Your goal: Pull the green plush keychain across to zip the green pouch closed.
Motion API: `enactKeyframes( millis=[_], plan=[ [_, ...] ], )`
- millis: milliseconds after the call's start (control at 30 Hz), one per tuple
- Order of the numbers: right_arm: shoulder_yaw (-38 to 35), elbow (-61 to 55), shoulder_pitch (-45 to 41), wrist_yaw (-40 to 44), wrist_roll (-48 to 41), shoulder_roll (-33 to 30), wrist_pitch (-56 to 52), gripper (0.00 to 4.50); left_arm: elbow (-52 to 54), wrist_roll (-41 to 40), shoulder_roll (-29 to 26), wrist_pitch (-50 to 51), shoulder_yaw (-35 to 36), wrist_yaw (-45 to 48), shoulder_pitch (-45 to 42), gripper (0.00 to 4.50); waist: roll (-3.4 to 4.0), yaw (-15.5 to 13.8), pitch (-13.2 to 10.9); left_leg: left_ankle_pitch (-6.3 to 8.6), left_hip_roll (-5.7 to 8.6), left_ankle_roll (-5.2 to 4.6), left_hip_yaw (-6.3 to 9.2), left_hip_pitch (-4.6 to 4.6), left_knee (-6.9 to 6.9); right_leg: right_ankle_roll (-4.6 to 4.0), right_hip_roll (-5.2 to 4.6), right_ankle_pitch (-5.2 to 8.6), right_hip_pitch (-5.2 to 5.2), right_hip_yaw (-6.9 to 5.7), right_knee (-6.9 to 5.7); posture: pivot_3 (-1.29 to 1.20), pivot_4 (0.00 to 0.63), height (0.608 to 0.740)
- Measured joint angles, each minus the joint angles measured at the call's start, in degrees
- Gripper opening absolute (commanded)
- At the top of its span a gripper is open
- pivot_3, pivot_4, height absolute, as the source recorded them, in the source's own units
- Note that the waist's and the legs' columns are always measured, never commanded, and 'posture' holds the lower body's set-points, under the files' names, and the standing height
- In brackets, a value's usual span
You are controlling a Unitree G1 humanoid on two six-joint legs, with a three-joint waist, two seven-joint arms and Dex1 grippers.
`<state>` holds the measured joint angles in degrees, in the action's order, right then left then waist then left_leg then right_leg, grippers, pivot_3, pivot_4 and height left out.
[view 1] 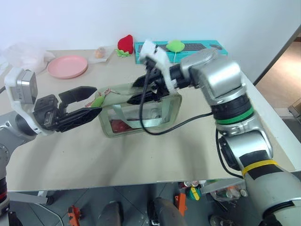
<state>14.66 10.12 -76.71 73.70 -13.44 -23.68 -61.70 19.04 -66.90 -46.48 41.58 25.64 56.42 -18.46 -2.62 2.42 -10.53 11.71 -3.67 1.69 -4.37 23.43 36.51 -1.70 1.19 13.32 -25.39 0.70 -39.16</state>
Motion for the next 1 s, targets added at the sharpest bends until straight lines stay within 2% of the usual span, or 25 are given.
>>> enactKeyframes(
  millis=[100, 167, 433, 700, 1000],
  plan=[
    [-7.44, -1.35, -1.49, 4.23, -7.79, -6.15, -2.27, 4.41, 0.22, 0.32, -0.85, -0.01, -0.59, 0.42, -0.32, 4.5, 0.0, -0.34, 0.0, 0.03, 0.04, -0.05, -0.01, 0.01, -0.02, 0.04, -0.05, 0.05, 0.02, -0.02, 0.06, 0.0, 0.15, 0.74],
    [-10.0, -3.04, -1.05, 5.34, -9.63, -9.88, -0.1, 4.41, 0.31, 0.67, -1.21, -0.02, -1.11, 0.63, -0.58, 4.5, 0.0, -0.39, 0.0, 0.08, 0.06, -0.12, -0.01, -0.02, -0.03, 0.06, -0.05, 0.06, 0.03, 0.04, 0.09, 0.0, 0.15, 0.74],
    [-10.73, -4.12, 14.14, 4.12, -6.95, -20.39, 14.43, 4.41, -0.64, 2.7, -1.35, -0.29, -3.48, 2.76, -2.67, 4.5, 0.06, -0.02, -0.03, 0.07, 0.1, -0.11, -0.06, -0.09, -0.03, 0.04, 0.09, 0.04, 0.03, 0.15, 0.07, 0.0, 0.15, 0.74],
    [-8.52, -4.2, 17.44, 1.1, -6.28, -19.44, 18.55, 4.41, -2.8, 4.01, -1.34, -0.41, -5.1, 4.22, -4.46, 4.5, 0.05, 0.33, -0.03, 0.07, -0.09, -0.1, -0.02, -0.12, -0.08, 0.02, 0.33, 0.03, 0.01, 0.16, 0.07, 0.0, 0.15, 0.74],
    [-6.88, -2.32, 20.43, -1.11, -5.38, -16.84, 20.79, 4.41, -2.89, 3.93, -1.35, -0.29, -4.96, 4.11, -4.68, 4.5, 0.05, 0.22, -0.03, 0.06, 0.01, -0.08, -0.05, -0.08, -0.06, 0.04, 0.08, 0.04, 0.03, 0.18, 0.08, 0.0, 0.15, 0.74]
  ],
)
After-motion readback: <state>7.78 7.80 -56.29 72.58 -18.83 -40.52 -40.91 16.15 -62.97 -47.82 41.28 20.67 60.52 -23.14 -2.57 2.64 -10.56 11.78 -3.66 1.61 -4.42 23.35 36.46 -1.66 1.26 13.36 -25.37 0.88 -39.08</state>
